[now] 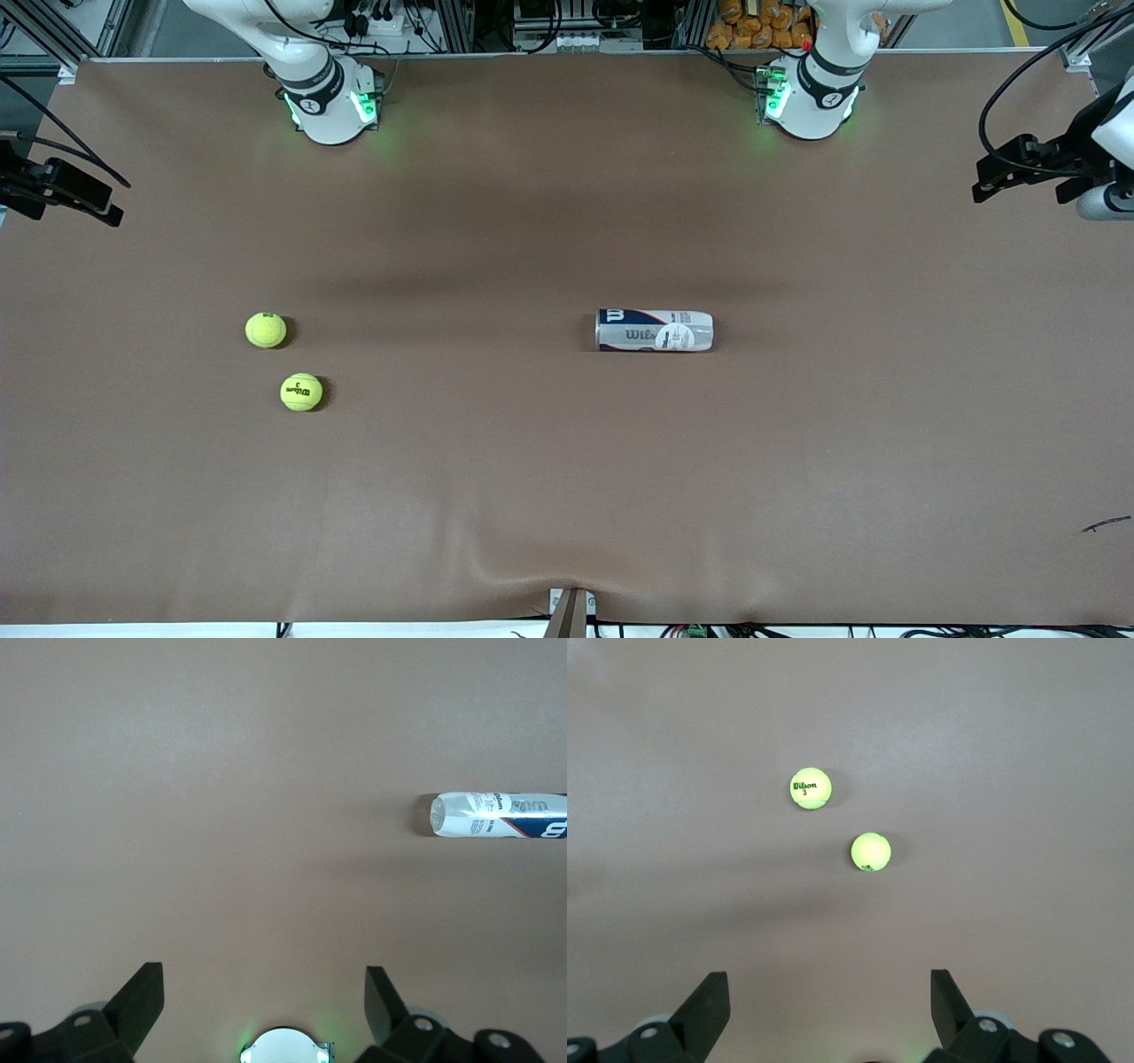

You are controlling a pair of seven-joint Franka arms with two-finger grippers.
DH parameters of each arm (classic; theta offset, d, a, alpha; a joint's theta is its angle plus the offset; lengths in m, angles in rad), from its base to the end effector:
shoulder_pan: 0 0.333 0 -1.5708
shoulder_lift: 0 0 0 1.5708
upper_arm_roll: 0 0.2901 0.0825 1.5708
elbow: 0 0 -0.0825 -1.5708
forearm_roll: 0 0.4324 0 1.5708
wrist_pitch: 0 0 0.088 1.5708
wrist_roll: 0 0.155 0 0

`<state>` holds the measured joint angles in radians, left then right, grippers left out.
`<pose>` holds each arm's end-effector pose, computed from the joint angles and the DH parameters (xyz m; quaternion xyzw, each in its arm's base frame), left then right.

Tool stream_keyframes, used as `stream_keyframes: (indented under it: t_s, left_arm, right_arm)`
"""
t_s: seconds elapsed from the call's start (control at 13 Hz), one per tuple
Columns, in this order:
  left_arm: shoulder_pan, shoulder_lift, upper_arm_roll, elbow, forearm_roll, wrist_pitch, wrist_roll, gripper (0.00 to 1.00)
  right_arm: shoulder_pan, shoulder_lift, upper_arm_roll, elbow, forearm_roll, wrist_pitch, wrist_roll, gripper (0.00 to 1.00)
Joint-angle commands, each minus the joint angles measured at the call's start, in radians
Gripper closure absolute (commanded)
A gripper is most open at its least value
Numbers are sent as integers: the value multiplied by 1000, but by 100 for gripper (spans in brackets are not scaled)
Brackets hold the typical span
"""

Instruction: Insert tennis ball vertically with right arm

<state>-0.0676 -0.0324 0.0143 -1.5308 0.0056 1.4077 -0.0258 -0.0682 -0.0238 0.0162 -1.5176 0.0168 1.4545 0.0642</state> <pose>0.5712 -0.0294 0.5768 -0.9989 0.0134 0.0452 0.0043 0.5815 -0.0274 0.5822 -0.9981 0.0573 0.0197 0.0081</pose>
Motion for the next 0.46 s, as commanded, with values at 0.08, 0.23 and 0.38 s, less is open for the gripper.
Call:
stream_keyframes:
  t_s: [0.08,0.23,0.38]
  left_arm:
    - [-1,0,-5,11,2,-3,-20,0]
    - [-3,0,-7,11,-1,-4,-19,0]
    - [-1,2,-7,8,-2,-9,-16,0]
  right_arm:
    - [-5,1,7,8,-1,-10,6,0]
    - [-5,-1,7,8,-1,-10,6,0]
    - [-7,-1,7,7,-1,-14,5,0]
